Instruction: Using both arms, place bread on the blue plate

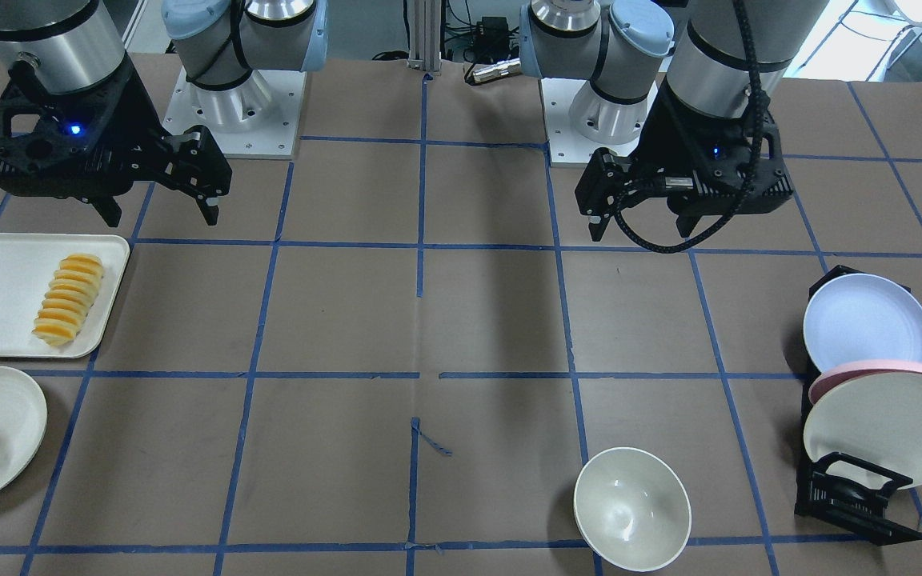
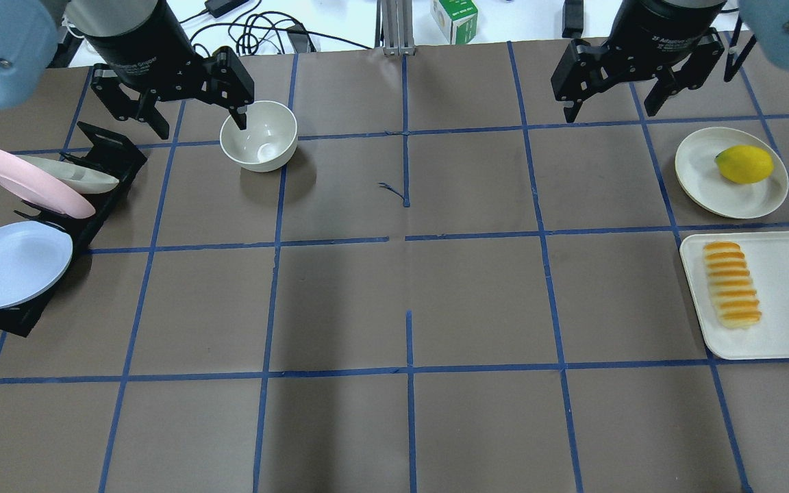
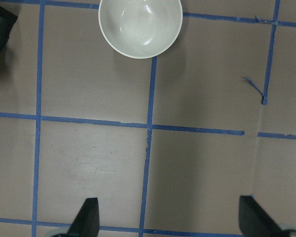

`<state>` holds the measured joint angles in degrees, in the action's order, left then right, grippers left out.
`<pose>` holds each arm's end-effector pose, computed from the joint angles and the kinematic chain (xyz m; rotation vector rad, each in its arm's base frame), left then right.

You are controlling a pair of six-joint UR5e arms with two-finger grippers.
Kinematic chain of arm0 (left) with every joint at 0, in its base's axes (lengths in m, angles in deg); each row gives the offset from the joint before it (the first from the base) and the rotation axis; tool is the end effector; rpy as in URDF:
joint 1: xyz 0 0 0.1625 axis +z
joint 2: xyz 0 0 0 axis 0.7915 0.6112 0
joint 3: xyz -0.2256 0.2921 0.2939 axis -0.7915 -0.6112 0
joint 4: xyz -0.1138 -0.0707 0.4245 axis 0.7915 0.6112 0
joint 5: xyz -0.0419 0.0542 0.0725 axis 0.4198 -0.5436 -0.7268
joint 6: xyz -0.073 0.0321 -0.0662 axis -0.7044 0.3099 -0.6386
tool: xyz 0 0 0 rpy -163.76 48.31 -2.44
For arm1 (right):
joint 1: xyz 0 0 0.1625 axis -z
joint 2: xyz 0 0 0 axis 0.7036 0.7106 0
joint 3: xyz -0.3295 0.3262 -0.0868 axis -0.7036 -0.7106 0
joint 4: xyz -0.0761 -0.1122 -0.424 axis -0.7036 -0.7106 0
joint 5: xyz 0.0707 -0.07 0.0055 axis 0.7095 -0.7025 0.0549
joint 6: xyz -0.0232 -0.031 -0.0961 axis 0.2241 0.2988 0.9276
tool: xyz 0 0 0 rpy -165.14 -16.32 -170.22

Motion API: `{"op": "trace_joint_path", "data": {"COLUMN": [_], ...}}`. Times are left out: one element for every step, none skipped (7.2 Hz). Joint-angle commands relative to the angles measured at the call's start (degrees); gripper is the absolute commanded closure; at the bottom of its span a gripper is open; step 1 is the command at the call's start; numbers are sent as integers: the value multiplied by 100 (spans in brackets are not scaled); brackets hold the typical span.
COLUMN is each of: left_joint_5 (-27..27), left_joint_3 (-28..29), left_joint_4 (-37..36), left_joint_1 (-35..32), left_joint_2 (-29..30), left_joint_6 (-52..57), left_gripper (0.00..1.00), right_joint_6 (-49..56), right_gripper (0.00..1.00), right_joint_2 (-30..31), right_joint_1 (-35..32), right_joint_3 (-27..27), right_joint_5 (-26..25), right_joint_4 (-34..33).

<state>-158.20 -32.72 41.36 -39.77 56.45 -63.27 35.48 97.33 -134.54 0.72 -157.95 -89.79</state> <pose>-0.1544 -0.5647 0.5537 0.1185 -3.1312 0.0774 0.1322 -0.5568 0.5597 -0.0699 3.1352 -0.0893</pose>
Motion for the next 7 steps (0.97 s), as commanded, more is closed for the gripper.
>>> {"op": "trace_joint_path", "data": {"left_joint_5": [-2,-11,-2,-2,-2,-2,-11], "left_joint_3": [-43,-43,-52,-61,-69,-70,-78], "left_joint_4": [-7,-16,-16,-16,-16,-16,-7], "left_joint_1": [-89,-159,-178,-178,-178,-178,-178], "left_joint_2": [38,56,47,38,38,38,3], "left_joint_6": [-102,-138,-130,-121,-121,-121,-121], "left_gripper": [0,0,0,0,0,0,0], "right_joint_6": [0,0,0,0,35,87,79], "right_gripper": [0,0,0,0,0,0,0], "right_joint_2": [-7,-7,-7,28,46,37,37], "right_joint_1": [0,0,0,0,0,9,9], "right_joint_3": [28,46,46,63,64,81,90], "right_joint_5": [-7,10,28,37,-7,-33,-42], "right_joint_4": [-17,-18,-26,0,9,26,26]}}
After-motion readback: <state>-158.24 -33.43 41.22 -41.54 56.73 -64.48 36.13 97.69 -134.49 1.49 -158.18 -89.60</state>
